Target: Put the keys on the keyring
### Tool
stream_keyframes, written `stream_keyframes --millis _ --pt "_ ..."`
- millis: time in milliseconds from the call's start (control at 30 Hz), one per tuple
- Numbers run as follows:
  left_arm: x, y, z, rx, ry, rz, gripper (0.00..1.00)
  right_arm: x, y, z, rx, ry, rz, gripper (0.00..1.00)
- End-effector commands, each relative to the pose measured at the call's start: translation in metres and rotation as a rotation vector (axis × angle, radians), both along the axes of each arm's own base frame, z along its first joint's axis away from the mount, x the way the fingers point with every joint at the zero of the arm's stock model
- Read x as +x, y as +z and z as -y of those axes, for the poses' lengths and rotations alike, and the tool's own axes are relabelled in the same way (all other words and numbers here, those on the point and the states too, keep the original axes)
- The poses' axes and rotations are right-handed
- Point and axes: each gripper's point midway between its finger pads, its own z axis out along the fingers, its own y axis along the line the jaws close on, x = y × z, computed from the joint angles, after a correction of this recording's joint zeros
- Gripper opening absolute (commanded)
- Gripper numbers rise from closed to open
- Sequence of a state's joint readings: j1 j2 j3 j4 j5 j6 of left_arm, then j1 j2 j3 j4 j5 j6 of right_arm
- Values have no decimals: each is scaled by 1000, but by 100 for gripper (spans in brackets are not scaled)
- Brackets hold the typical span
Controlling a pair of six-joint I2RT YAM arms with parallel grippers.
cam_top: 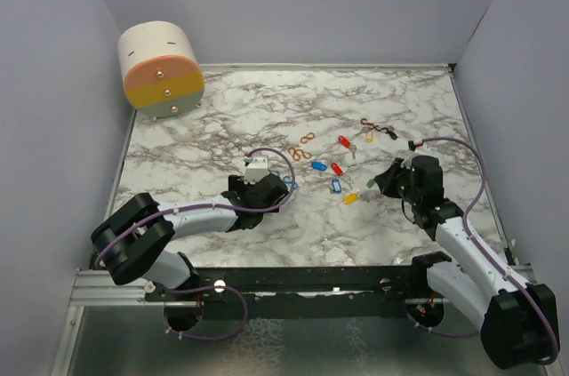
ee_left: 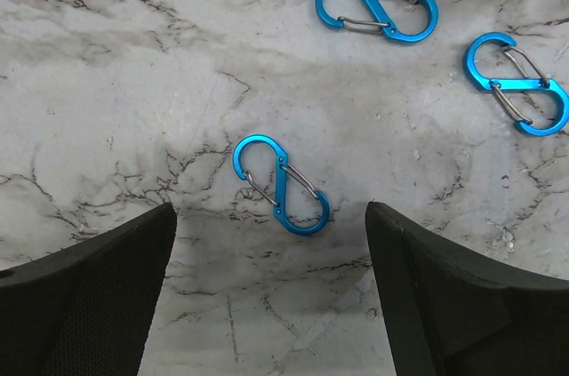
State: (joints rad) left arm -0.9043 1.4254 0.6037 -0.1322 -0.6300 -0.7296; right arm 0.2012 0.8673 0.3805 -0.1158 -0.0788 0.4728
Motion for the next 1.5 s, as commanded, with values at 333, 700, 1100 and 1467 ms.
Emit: stream_keyframes --millis 333,700,1100,1467 --pt "3 -13 22 -46 -61 -31 85 1 17 -6 9 40 55 1" --pt "13 -16 40 -48 -106 -32 79 0 15 -7 9 43 54 1" --pt "8 -19 28 -10 -97 -41 71 1 15 -7 9 45 56 1" --pt "0 -18 16 8 -94 -45 68 1 17 -7 7 48 61 1"
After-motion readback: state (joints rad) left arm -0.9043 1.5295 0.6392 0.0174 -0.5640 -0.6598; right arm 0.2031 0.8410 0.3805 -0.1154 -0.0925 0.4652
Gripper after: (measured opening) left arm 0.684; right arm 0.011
